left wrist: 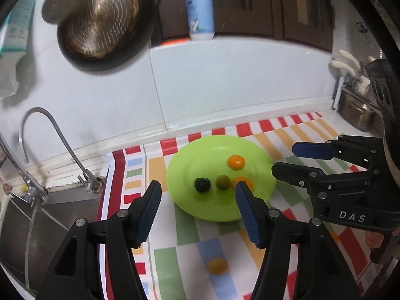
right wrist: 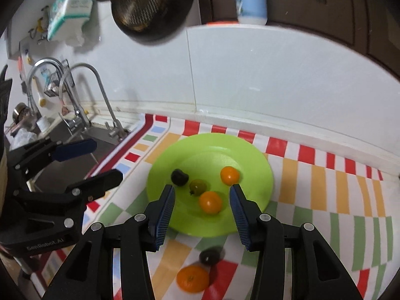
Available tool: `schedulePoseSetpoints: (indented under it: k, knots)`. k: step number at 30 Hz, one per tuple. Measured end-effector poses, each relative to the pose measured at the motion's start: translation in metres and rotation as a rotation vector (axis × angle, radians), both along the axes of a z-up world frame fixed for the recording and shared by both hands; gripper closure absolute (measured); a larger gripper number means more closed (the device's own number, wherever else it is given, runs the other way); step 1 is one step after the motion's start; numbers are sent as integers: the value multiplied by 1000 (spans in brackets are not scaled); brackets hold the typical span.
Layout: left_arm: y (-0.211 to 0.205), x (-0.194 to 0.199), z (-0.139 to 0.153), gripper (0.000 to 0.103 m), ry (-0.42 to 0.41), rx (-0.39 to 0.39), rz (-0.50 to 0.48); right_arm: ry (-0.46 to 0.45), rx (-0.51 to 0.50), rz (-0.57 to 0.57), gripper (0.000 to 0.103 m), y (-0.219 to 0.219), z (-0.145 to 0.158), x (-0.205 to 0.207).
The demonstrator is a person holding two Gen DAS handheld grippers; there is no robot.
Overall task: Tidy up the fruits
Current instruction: 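Move the left gripper to the tan round fruit while the right approaches the large orange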
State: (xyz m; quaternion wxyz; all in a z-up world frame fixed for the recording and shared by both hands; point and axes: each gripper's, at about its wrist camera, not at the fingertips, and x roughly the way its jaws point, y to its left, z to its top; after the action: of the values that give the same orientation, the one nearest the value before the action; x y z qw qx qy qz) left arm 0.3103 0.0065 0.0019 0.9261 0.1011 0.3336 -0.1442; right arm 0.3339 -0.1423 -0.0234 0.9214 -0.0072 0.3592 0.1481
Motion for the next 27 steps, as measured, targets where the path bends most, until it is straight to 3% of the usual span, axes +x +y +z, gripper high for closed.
schedulePoseSetpoints:
  k: [3,11,27]
  knots:
    - [-2,-20,8,37,-25,-21,-6,-39,3,-16,48,-4,12,-23]
    - [-1,-59,14,32,-43,-73,-19,-104,-9,-95,48,-17,26,-75]
    - [32,-85,-30,31,-76,-20,-10,-158,-80,-414,48,-6,-19,-144]
